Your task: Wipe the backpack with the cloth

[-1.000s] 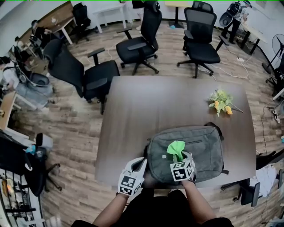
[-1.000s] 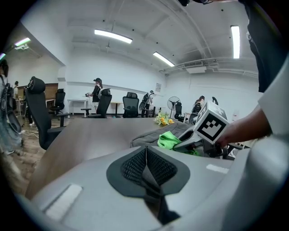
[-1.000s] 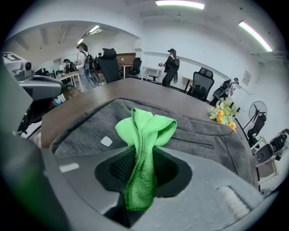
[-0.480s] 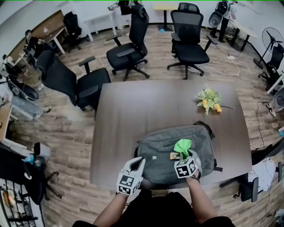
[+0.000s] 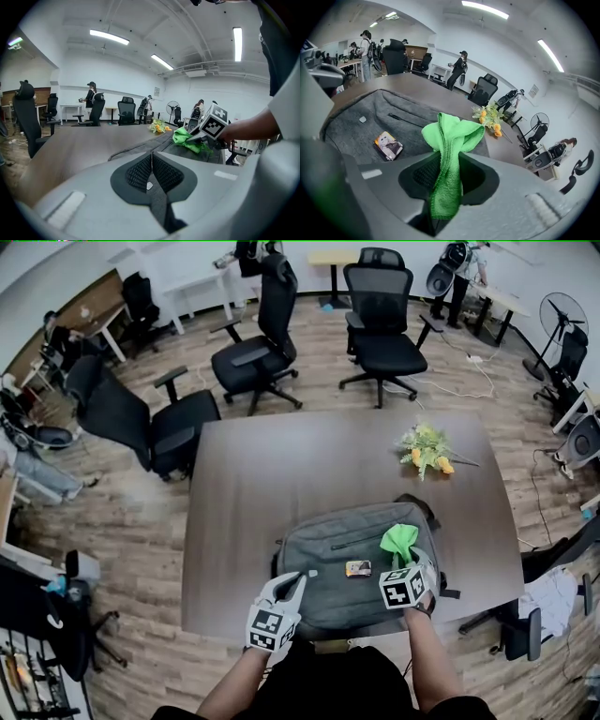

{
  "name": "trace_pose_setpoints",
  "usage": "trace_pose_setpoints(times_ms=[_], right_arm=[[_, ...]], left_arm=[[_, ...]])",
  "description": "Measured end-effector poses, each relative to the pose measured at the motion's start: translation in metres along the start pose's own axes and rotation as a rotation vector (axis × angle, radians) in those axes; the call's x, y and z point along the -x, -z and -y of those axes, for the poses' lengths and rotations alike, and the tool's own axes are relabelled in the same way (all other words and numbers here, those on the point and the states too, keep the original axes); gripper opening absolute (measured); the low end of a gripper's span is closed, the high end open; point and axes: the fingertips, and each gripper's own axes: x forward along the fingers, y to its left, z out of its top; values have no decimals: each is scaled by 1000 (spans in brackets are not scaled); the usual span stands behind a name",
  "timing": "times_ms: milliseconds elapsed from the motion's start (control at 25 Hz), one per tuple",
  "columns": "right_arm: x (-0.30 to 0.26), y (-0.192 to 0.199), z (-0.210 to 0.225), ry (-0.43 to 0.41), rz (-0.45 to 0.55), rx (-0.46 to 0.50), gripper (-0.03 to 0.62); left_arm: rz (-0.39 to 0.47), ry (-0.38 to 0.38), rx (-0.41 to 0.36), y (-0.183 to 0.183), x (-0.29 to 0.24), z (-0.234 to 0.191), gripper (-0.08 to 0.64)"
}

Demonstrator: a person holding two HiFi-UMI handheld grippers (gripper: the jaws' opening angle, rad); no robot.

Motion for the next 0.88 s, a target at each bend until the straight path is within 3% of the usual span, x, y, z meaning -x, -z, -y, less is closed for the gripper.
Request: trace_pose_setpoints(times_ms=[600, 880], right_arm=[[15, 11, 52, 97, 6, -18, 110], [40, -7, 41, 55, 107, -48, 109]], left_arm=[[-14, 19, 5, 6, 2, 5, 25], [-14, 10, 15, 9, 1, 8, 23]])
